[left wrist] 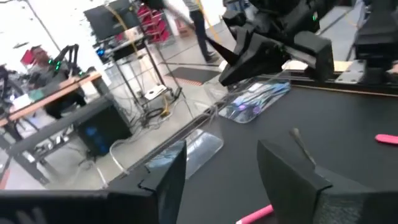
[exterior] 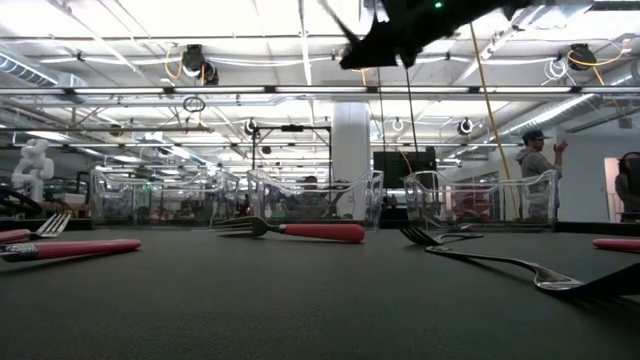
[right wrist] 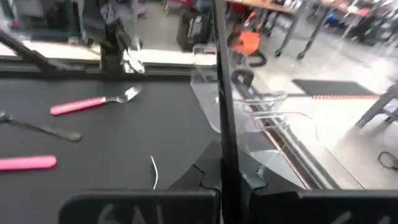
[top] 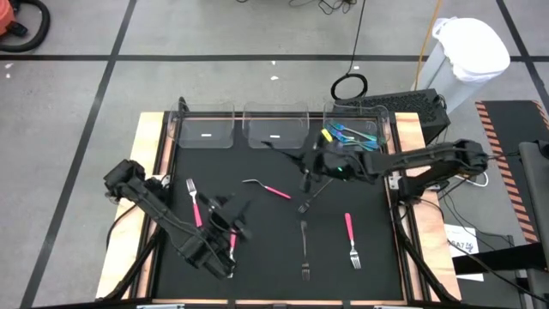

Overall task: Sort silverware by color (type)
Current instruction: Put the black fork into the middle transparent bin

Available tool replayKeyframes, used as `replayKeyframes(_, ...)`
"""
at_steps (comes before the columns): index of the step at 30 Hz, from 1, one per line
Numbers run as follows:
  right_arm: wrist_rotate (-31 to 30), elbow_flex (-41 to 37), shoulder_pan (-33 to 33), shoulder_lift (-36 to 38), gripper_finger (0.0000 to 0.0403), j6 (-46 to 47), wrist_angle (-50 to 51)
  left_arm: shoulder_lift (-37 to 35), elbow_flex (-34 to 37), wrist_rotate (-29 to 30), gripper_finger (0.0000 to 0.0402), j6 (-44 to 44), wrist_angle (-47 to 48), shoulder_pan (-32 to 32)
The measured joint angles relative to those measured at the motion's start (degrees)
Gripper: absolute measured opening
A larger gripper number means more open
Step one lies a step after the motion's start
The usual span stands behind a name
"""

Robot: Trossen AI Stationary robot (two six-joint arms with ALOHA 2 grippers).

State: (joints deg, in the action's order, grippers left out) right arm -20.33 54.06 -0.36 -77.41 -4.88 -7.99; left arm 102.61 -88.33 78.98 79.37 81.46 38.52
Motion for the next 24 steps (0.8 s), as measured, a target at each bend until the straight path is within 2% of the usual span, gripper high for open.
replayKeyframes(3, 4.51, 5.5, -3.84, -3.27, 0.0, -0.62, 6.72, -0.59, 2.29, -0.47, 0.0177, 4.06, 2.06, -0.08)
replayKeyframes(6, 8.63, 11.26, -7.57, -7.15, 0.0, -1.72, 14.59, -0.55, 2.81, -3.97, 0.016, 4.01, 1.94, -0.43)
replayKeyframes(9, 10.7, 16.18, -10.73, -10.8, 0.0, -3.25, 21.25, -0.57, 2.84, -7.61, 0.0149, 1.32, 0.05, -1.05)
replayKeyframes(12, 11.46, 19.51, -13.43, -13.52, 0.0, -4.8, 24.1, -0.57, 2.84, -11.01, 0.0146, -5.21, -4.81, -1.46)
replayKeyframes(18, 12.61, 21.52, -19.23, -15.76, 0.0, -6.23, 27.53, -0.56, 2.84, -14.86, 0.0145, -16.7, -13.83, -1.73)
replayKeyframes(24, 23.87, 21.53, -19.99, -15.73, 0.0, -7.96, 33.31, -0.57, 2.84, -15.61, 0.0145, -16.74, -13.08, -1.66)
